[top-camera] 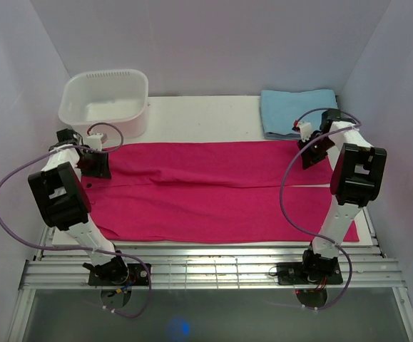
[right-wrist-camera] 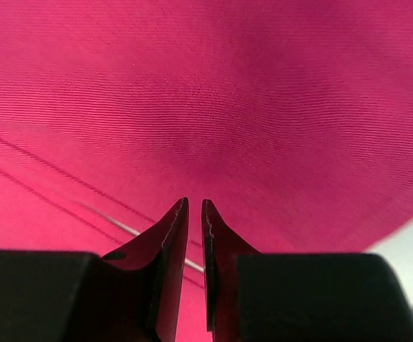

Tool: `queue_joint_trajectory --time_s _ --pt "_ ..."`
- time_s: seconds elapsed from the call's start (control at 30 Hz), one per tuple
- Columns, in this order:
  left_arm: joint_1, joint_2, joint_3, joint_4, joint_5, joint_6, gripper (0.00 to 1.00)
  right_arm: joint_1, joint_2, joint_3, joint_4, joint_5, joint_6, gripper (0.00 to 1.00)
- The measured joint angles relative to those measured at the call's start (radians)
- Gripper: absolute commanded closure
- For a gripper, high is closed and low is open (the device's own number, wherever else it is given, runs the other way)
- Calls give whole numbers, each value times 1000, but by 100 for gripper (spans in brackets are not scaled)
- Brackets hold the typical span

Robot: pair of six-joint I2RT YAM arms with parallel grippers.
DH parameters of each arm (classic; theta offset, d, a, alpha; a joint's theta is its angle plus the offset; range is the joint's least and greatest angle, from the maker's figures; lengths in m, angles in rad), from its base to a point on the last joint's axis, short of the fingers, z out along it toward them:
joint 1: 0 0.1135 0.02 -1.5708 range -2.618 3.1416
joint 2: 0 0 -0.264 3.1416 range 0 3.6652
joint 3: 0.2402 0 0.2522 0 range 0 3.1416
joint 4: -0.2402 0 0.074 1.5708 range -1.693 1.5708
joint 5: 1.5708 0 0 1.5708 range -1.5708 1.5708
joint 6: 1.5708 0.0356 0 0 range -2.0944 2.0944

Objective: Fold and stack the trousers
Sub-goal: Flatten the trousers out, then fold the trousers

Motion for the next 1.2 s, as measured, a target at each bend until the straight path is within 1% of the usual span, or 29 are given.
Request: queue_joint_trajectory --time_s 0.07,0.13,0.23,0.4,0.5,0.53,0.6,0.63,0.67,0.73,0.77,0.8,0.87,0.97,1.07,1.13,1.2 --pt "11 8 -30 -6 -16 12 46 4 33 -38 31 27 10 86" --pt "26 19 -51 -7 -34 24 48 -1 36 -93 71 56 3 88" --pt "51 21 -75 -3 -49 51 52 -12 -14 -167 129 91 -20 90" --pt "119 -14 -120 -13 -47 135 53 -24 -119 -312 179 117 -107 92" --pt "174 -23 -124 -63 -38 205 49 -32 -188 -401 182 122 -174 92" --pt "187 -24 -122 -85 -26 232 45 -34 -204 -419 164 123 -195 92" --pt "203 -24 -98 -150 -4 289 40 -36 -212 -425 117 128 -229 86" --pt "207 -24 -79 -177 10 309 36 -39 -212 -421 98 129 -241 80" --pt "211 -24 -43 -212 35 331 35 -41 -211 -406 68 132 -255 64" --pt "216 -24 58 -261 90 359 35 -50 -199 -322 -13 122 -283 50" --pt "216 -24 117 -274 124 368 34 -54 -194 -277 -32 114 -289 37" --pt "216 -21 198 -278 169 372 34 -58 -187 -215 -51 103 -296 30" --pt "216 -20 283 -265 222 369 34 -64 -163 -71 -73 81 -319 26" --pt "216 2 391 -236 309 377 34 -65 -103 117 -76 48 -340 27" --pt "215 76 451 -219 376 407 34 -66 -4 278 -97 13 -360 27" --pt "215 144 468 -214 402 425 34 -66 76 360 -108 -11 -379 28" --pt "215 220 491 -213 417 436 34 -66 142 400 -116 -36 -405 28"
